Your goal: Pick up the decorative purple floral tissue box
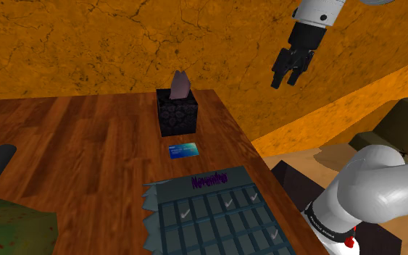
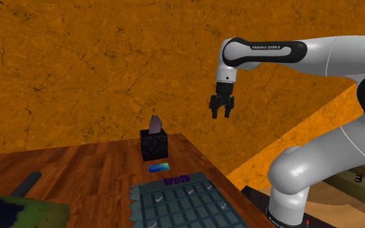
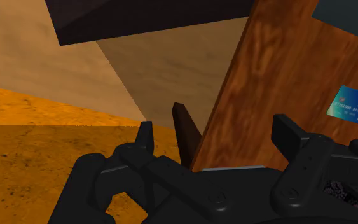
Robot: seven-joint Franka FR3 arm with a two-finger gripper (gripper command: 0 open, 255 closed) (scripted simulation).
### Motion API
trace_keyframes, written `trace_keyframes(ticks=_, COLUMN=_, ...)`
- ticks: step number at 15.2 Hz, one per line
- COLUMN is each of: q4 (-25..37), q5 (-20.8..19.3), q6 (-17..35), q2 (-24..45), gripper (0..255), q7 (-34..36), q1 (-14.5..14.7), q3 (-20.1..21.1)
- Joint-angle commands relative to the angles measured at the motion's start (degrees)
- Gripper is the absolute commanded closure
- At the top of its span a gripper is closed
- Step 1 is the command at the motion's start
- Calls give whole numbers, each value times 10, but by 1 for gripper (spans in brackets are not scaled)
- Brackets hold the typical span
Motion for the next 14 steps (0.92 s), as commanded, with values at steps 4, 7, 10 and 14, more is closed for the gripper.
trace_keyframes(ticks=4, q4=40, q5=0, q6=23, q2=66, gripper=0, q7=-38, q1=25, q3=6)
trace_keyframes(ticks=7, q4=84, q5=0, q6=40, q2=129, gripper=0, q7=-76, q1=49, q3=13)
trace_keyframes(ticks=10, q4=132, q5=-1, q6=51, q2=190, gripper=0, q7=-111, q1=71, q3=22)
trace_keyframes(ticks=14, q4=201, q5=-3, q6=59, q2=268, gripper=0, q7=-157, q1=97, q3=39)
